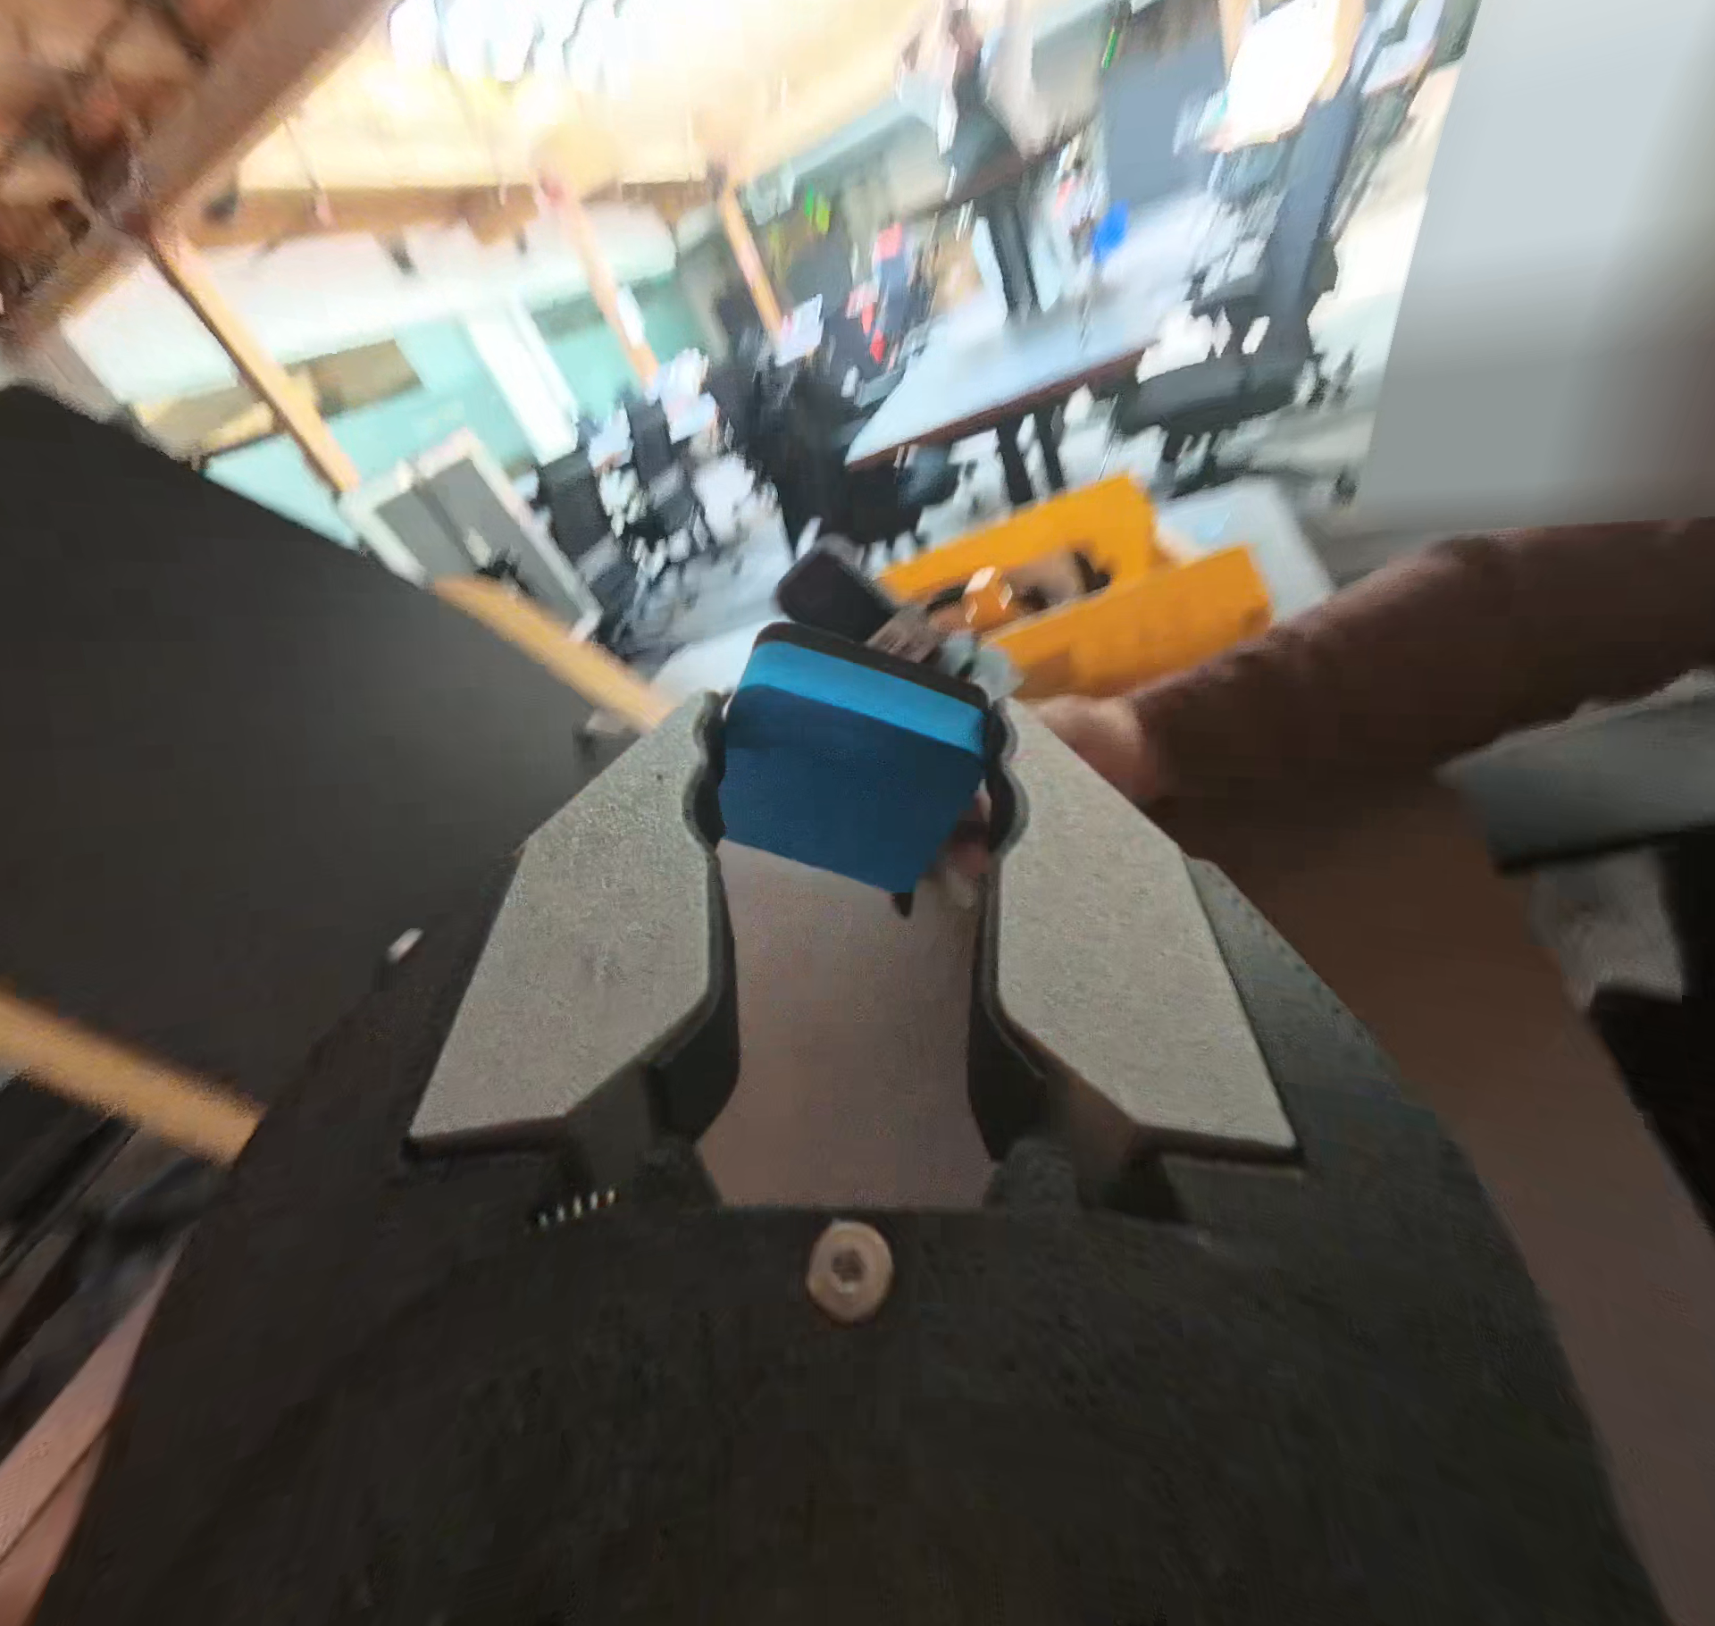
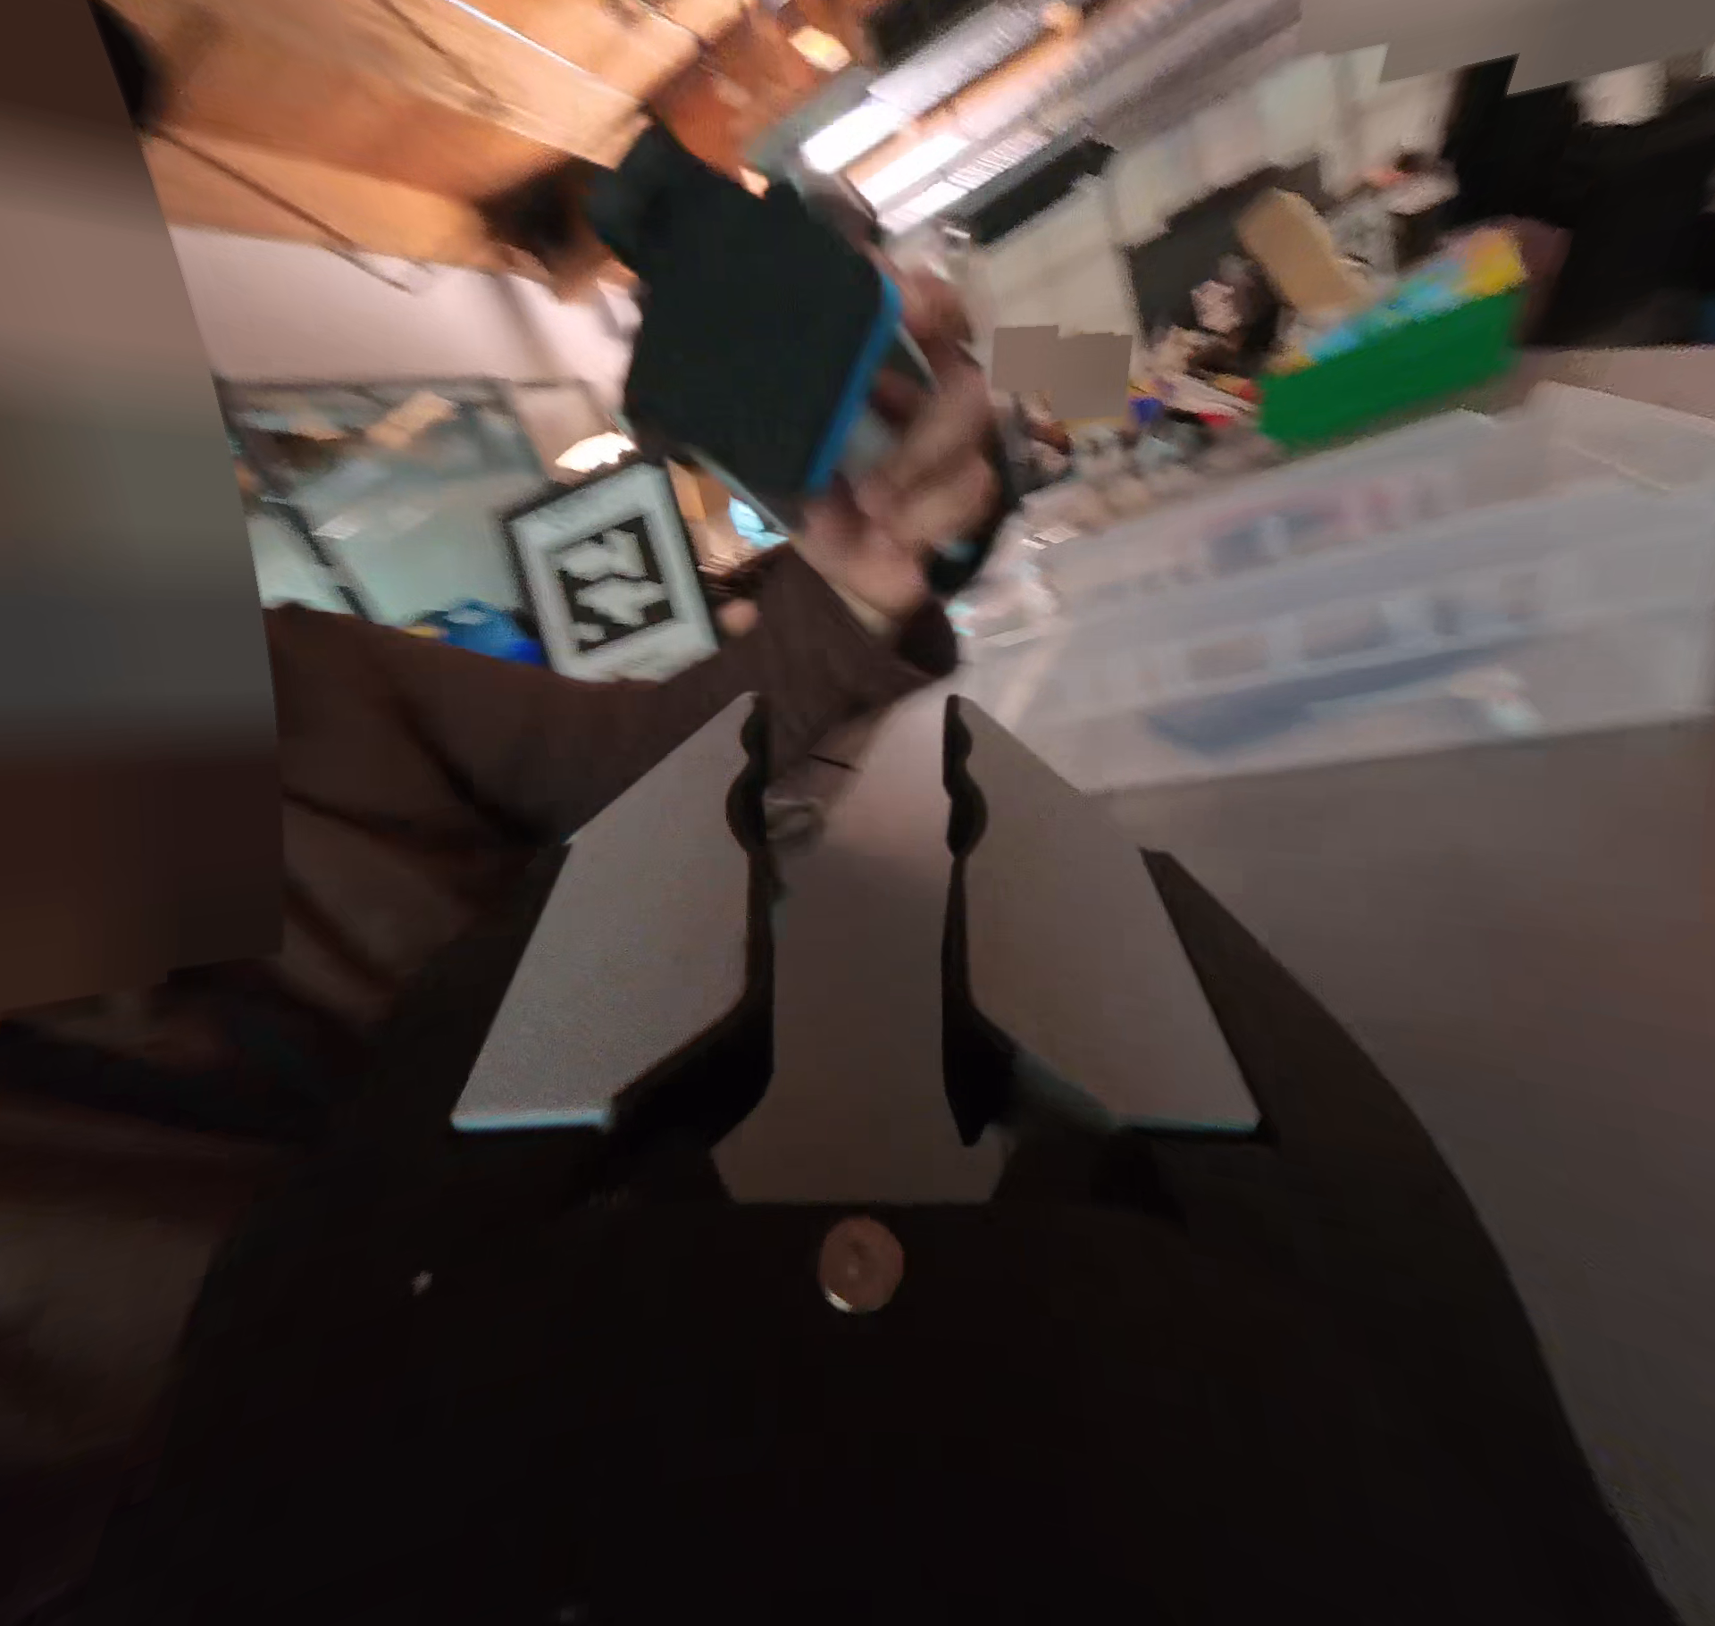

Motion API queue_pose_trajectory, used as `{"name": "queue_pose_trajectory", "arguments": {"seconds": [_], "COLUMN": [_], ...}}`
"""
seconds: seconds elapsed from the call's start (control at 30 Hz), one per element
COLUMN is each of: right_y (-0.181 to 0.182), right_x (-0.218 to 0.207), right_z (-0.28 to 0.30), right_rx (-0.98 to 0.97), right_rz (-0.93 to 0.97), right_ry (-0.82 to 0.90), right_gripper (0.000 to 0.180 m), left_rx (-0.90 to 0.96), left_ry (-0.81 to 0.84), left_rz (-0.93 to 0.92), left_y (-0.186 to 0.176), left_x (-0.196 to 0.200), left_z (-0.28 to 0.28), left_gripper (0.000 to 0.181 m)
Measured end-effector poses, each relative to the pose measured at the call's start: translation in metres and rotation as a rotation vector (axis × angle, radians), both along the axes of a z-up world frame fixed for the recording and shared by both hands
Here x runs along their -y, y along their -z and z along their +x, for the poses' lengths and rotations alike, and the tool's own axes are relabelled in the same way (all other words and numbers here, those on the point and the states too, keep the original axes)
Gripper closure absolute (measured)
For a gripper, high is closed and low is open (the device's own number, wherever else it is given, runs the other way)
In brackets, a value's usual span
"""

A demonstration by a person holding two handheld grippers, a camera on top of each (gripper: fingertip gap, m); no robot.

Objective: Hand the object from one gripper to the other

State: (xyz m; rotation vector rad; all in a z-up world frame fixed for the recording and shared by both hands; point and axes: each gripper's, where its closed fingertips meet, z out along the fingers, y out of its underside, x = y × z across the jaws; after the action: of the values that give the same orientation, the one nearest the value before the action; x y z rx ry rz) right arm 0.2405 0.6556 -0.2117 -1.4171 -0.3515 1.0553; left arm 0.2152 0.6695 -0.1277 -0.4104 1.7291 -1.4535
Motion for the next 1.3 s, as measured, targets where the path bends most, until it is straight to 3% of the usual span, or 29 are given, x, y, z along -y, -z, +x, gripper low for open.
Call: {"name": "queue_pose_trajectory", "arguments": {"seconds": [0.07,0.13,0.27,0.4,0.57,0.8,1.07,1.17,1.3], "right_y": [-0.017,-0.021,-0.028,-0.020,-0.014,0.000,0.000,0.009,0.024], "right_x": [0.016,0.016,0.027,0.024,0.011,0.002,-0.009,-0.013,-0.020], "right_z": [-0.005,-0.002,-0.006,-0.020,-0.009,-0.004,0.037,0.060,0.079], "right_rx": [-0.062,-0.105,-0.235,-0.215,-0.297,-0.318,0.004,0.299,0.853], "right_rz": [0.047,0.033,0.035,0.014,-0.020,-0.087,-0.034,-0.039,0.003], "right_ry": [-0.091,-0.082,-0.222,-0.278,-0.246,-0.227,0.217,0.486,0.822], "right_gripper": [0.149,0.121,0.122,0.133,0.150,0.155,0.159,0.158,0.158], "left_rx": [0.083,0.148,0.170,0.116,0.045,-0.011,-0.117,-0.265,-0.401], "left_ry": [0.071,0.127,0.207,0.188,0.175,0.126,-0.102,-0.137,-0.152], "left_rz": [-0.088,-0.157,-0.219,-0.184,-0.252,-0.198,-0.218,-0.234,-0.352], "left_y": [0.004,0.008,0.015,0.041,0.052,0.070,0.097,0.117,0.126], "left_x": [0.021,0.033,0.044,0.047,0.030,0.018,-0.012,-0.019,-0.026], "left_z": [-0.002,-0.003,0.001,0.020,0.025,0.027,0.043,0.050,0.055], "left_gripper": [0.127,0.127,0.127,0.128,0.127,0.128,0.127,0.113,0.102]}}
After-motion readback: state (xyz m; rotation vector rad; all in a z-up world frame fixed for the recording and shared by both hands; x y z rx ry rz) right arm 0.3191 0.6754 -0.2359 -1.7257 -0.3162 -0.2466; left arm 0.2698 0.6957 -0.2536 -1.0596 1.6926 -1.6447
